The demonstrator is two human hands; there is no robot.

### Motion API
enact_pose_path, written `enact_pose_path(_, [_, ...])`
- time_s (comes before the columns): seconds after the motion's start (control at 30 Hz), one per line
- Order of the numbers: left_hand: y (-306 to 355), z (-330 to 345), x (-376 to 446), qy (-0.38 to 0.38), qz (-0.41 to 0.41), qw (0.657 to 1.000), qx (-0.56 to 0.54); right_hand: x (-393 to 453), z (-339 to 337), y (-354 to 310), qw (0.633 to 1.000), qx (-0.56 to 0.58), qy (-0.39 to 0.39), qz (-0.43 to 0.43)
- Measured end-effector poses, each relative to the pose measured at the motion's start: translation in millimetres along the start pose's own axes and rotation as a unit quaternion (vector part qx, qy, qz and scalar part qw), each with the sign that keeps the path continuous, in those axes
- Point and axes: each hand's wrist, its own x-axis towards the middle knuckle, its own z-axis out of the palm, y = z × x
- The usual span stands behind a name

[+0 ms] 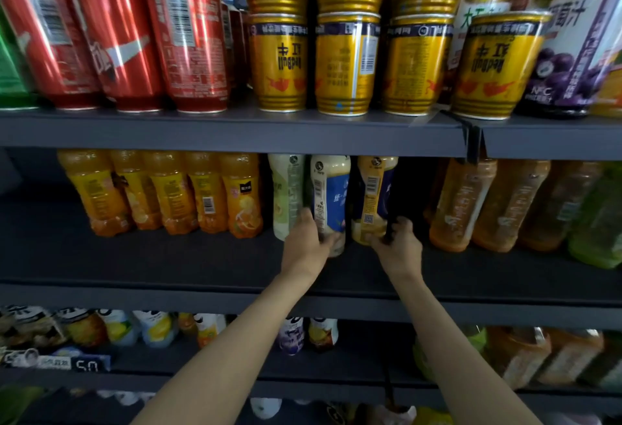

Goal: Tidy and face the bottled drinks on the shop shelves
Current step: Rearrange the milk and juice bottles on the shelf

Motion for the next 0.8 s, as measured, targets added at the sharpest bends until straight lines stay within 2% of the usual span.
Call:
enact_pose_path(0.07, [-6.8, -9.8, -6.6, -0.013, -0.003, 0.999, -0.034, -17.6, -9.0, -10.6, 0.997, 0.048, 0.059, -0.031])
enact_pose_path(0.1, [-9.0, -14.9, -11.6, -0.012, 0.003, 0.998, -0.057, -27.5, -11.0, -18.9, 0.993, 0.084, 0.064, -0.046])
enact_pose_path(0.23, [-16.3, -37.9, -37.2, -0.025, 0.037, 0.993, -0.11, -57.4, 2.0, -64.5, 0.97, 0.225, -0.08, -0.051])
enact_pose_path(0.3, [-22.7, -51.2, -47.1, -0.064, 0.038, 0.99, -0.116, -67.6, 18.4, -82.9, 0.973, 0.2, -0.103, -0.056])
enact_pose_path(0.37, [-27.4, -70.8, -54.3, -0.102, 0.049, 0.986, -0.12, -83.0, 29.3, -98.8, 0.982, 0.167, -0.073, -0.053])
enact_pose_path(0.43, [-28.3, -101.0, -61.2, -0.143, 0.069, 0.98, -0.119, -95.7, 34.4, -108.4, 0.979, 0.198, -0.041, -0.033])
enact_pose_path(0.47, [-31.1, -116.9, -62.8, -0.177, 0.053, 0.974, -0.133, -101.1, 33.9, -112.3, 0.972, 0.231, -0.038, -0.017])
enact_pose_path(0.53, [-40.1, -148.3, -65.7, -0.273, -0.033, 0.934, -0.227, -111.4, 29.4, -126.4, 0.947, 0.314, -0.055, 0.025])
enact_pose_path(0.6, [-45.6, -173.9, -74.0, -0.36, -0.135, 0.856, -0.346, -120.5, 26.4, -142.6, 0.916, 0.387, -0.092, 0.059])
enact_pose_path(0.63, [-48.5, -181.0, -77.3, -0.376, -0.156, 0.827, -0.388, -125.6, 25.1, -149.8, 0.906, 0.404, -0.105, 0.065])
enact_pose_path(0.67, [-48.8, -185.9, -80.7, -0.372, -0.156, 0.82, -0.406, -130.8, 24.9, -155.8, 0.904, 0.408, -0.11, 0.066])
enact_pose_path(0.7, [-48.1, -189.6, -84.4, -0.353, -0.145, 0.832, -0.404, -135.5, 26.2, -160.7, 0.908, 0.399, -0.107, 0.066])
enact_pose_path(0.73, [-47.0, -192.5, -87.4, -0.32, -0.125, 0.862, -0.373, -141.1, 27.9, -164.2, 0.917, 0.379, -0.1, 0.069])
enact_pose_path(0.8, [-48.8, -196.9, -89.5, -0.212, -0.056, 0.948, -0.232, -151.7, 33.4, -166.0, 0.93, 0.343, -0.09, 0.097])
